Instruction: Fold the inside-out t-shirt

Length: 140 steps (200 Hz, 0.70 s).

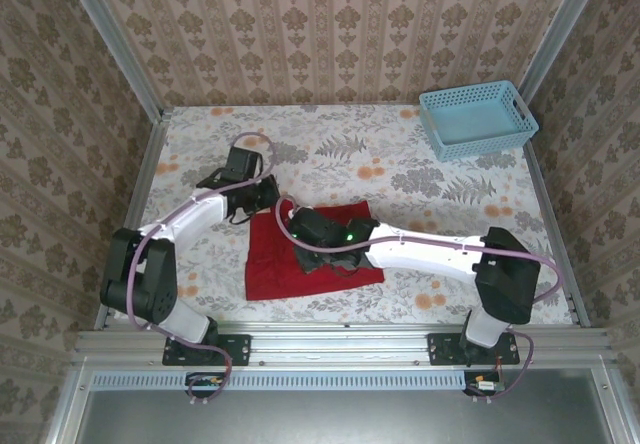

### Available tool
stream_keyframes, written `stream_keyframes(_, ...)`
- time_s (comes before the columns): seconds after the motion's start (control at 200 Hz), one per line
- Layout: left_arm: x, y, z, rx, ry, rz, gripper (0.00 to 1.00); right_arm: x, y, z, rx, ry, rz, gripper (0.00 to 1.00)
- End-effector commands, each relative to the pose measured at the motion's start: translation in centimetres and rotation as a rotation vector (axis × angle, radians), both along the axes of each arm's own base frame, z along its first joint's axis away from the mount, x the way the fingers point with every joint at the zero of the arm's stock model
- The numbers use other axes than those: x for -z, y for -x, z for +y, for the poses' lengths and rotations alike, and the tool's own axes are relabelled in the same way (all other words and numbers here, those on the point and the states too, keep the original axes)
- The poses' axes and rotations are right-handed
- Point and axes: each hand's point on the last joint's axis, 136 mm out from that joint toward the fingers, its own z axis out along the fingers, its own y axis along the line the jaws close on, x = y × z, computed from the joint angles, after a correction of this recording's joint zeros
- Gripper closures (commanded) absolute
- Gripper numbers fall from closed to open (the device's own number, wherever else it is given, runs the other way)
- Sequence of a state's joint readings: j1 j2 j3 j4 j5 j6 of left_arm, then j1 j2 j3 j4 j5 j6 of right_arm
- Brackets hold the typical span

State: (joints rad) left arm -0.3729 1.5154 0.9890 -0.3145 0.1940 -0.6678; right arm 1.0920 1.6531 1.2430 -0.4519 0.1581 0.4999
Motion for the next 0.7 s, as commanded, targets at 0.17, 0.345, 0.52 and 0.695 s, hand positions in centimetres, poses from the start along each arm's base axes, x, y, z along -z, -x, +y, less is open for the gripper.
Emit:
stream_keyframes(0.17, -2.7, -0.3, 3.6, -0.048, 0.021, -0.061, 1.0, -6.1, 2.1, 3.0, -0.147, -0.065, -0.164, 1.0)
stream_keyframes(0.345, 0.2, -0.6, 5.4, -0.069, 0.005, -0.018, 1.0, -2.5, 2.9, 5.5, -0.204, -0.041, -0.084, 1.0)
stream_keyframes(0.52, 2.7, -0.5, 6.1, -0.083, 0.005, 0.029, 0.88, 1.0, 3.9, 7.5, -0.254, -0.011, 0.002, 0.86)
stream_keyframes(0.695, 3.0, 0.1, 8.8, -0.158, -0.042, 0.067, 0.61, -0.6, 4.5, 7.4, -0.286, -0.031, -0.008, 0.55)
